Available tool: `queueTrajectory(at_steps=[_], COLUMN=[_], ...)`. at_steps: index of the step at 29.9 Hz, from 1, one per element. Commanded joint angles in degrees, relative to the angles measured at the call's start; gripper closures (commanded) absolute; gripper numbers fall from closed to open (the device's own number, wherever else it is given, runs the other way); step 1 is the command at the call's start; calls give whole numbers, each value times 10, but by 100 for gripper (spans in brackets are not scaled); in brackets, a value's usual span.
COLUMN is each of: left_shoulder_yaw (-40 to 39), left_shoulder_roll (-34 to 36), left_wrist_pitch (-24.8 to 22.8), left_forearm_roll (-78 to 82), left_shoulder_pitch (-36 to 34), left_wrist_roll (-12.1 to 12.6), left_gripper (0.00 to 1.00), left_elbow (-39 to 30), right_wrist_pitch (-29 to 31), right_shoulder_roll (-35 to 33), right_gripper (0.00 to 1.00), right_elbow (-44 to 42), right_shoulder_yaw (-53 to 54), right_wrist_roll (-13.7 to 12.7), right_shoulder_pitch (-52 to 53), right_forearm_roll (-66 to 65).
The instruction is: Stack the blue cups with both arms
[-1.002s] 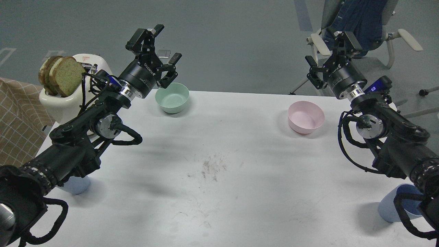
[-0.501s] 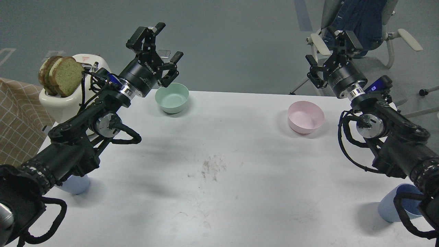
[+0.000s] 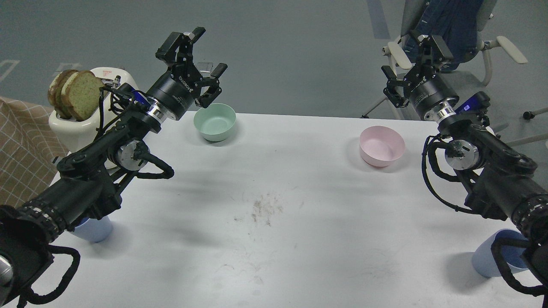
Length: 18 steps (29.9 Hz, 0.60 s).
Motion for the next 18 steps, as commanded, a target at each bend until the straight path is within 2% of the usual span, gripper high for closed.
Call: queueTrajectory(at_steps=[1,3,4,9,13,16,18], left_shoulder_yaw=[0,1,1,0,2,16,26], left_shoulder_roll=[54,118,119,312,403,485,512], left_wrist_pitch=[2,3,3,10,34,95,124], left_forearm_roll=[57,138,139,353,463,585,629], left_shoulder_pitch=[-4,-3,-3,29,66,108,132], left_wrist_roll=[-1,-1,-1,-5,-11,-11,-11], left_gripper=[3,3,3,3,3,3,3], left_elbow=[-56,-120,-120,-301,-354,-383,-389], right_wrist_pitch=[0,0,0,0,0,0,0], right_shoulder_roll=[-1,-1,-1,-2,-3,-3,-3], right_gripper=[0,0,0,0,0,0,0], right_elbow=[1,1,1,2,2,3,3], right_shoulder_yaw=[-1,-2,-2,-2,-2,-2,-2], right_wrist_roll=[0,0,0,0,0,0,0], right_shoulder_pitch=[2,2,2,2,2,2,2], right_forearm_roll=[0,-1,-1,-1,-1,-1,-2])
